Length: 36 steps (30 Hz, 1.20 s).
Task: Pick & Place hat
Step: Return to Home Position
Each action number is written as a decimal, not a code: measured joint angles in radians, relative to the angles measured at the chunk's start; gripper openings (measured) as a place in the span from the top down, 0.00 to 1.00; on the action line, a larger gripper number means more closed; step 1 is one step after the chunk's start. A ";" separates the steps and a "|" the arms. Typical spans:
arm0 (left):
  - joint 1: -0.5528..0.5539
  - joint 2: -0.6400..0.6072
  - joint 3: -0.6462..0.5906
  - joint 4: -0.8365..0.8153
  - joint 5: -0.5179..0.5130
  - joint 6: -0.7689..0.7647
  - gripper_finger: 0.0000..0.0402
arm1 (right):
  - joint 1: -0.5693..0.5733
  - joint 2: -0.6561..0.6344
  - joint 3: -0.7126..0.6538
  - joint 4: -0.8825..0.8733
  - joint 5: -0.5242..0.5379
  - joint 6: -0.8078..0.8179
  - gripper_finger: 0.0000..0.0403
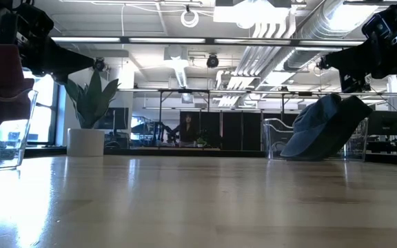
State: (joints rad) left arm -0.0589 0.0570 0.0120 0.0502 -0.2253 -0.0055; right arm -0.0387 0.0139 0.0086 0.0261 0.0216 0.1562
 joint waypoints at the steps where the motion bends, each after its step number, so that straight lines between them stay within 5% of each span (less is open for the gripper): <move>1: 0.000 0.000 0.000 0.000 0.000 0.000 1.00 | 0.000 0.000 0.000 0.000 0.000 0.000 1.00; 7: 0.000 -0.001 0.014 -0.039 0.023 0.028 1.00 | 0.000 0.000 0.000 0.000 0.000 0.000 0.98; 14: 0.138 -0.053 0.011 -0.056 0.267 0.078 1.00 | 0.000 0.000 0.000 0.001 0.001 0.000 0.98; 36: 0.203 -0.051 0.011 -0.056 0.241 0.025 1.00 | 0.000 0.001 0.000 0.001 0.001 0.000 0.99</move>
State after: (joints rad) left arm 0.1436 0.0063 0.0227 -0.0055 0.0162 0.0193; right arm -0.0387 0.0147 0.0086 0.0269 0.0223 0.1562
